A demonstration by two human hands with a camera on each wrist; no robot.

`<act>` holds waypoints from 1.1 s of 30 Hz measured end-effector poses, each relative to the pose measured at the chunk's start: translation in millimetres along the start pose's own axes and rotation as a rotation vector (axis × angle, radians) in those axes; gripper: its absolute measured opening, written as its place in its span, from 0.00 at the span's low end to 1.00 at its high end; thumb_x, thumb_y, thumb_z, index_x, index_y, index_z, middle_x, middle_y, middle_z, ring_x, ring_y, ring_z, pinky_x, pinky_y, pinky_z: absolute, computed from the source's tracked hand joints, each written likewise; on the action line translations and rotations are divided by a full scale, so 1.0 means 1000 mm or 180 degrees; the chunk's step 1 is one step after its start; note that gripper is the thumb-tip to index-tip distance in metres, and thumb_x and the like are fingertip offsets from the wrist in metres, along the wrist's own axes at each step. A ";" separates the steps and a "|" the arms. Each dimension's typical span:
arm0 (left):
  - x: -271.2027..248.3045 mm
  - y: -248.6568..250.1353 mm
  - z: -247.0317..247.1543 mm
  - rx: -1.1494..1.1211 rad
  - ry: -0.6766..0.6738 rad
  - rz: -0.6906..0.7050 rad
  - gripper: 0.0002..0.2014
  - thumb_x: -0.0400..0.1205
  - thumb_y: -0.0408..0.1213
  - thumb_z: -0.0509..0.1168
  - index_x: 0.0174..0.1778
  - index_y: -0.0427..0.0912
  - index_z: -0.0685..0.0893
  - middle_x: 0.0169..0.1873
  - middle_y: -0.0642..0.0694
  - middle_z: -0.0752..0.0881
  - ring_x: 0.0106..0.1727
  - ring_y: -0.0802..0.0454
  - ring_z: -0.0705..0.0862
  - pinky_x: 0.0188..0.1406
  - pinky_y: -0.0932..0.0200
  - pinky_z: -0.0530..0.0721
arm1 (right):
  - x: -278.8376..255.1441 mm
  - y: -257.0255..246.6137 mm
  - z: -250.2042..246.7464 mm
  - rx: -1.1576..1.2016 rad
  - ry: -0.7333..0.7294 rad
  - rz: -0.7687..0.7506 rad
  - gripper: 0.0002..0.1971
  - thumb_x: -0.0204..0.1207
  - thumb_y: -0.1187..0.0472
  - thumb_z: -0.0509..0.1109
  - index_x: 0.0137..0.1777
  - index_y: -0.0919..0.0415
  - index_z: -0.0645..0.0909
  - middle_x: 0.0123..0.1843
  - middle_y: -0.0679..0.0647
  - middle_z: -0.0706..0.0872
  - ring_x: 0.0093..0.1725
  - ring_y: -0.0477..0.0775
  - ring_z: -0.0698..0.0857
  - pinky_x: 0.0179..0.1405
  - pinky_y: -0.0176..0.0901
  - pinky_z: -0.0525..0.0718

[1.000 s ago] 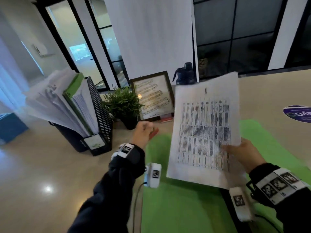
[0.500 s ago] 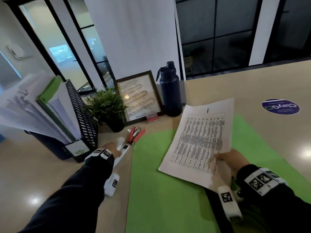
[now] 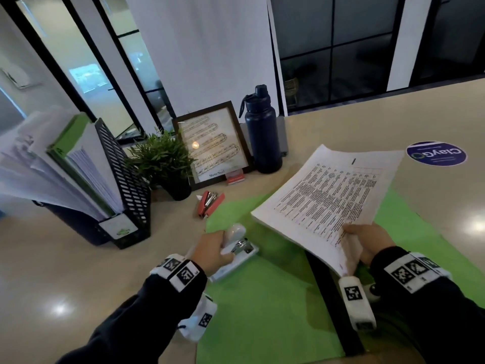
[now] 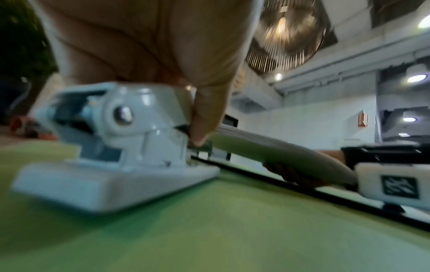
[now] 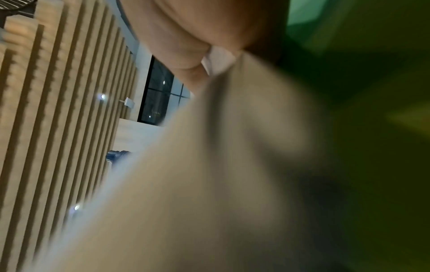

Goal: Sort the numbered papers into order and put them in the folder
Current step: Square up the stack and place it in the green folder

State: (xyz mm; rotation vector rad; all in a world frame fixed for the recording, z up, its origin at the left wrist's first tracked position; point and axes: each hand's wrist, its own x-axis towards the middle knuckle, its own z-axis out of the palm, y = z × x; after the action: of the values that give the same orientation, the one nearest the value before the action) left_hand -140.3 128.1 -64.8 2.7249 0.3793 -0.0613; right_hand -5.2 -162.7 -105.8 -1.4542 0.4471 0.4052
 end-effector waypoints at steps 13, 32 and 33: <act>0.011 0.020 0.015 0.0351 -0.0775 0.0025 0.22 0.78 0.52 0.66 0.60 0.41 0.70 0.45 0.50 0.76 0.44 0.51 0.78 0.46 0.57 0.77 | -0.003 0.004 0.007 -0.0242 -0.0019 -0.0247 0.12 0.76 0.74 0.66 0.59 0.67 0.79 0.60 0.67 0.85 0.52 0.64 0.84 0.61 0.59 0.81; 0.016 0.021 0.020 0.0020 -0.0856 -0.0112 0.23 0.81 0.56 0.60 0.60 0.39 0.72 0.47 0.44 0.80 0.46 0.47 0.81 0.51 0.50 0.82 | -0.022 0.003 0.010 -0.0594 -0.0159 -0.0410 0.16 0.77 0.72 0.66 0.64 0.65 0.78 0.59 0.63 0.85 0.57 0.65 0.85 0.63 0.62 0.81; 0.015 0.022 0.020 0.0033 -0.0862 -0.0099 0.23 0.81 0.56 0.60 0.59 0.39 0.72 0.46 0.45 0.79 0.45 0.47 0.81 0.51 0.50 0.83 | -0.022 0.003 0.011 -0.0580 -0.0154 -0.0407 0.16 0.77 0.72 0.66 0.65 0.65 0.78 0.60 0.63 0.85 0.57 0.64 0.85 0.63 0.61 0.81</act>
State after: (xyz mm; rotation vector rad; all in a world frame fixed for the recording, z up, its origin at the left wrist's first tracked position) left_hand -119.5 104.9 -76.9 2.6721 0.3422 -0.4365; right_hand -25.1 -151.7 -96.2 -1.6365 0.2819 0.3852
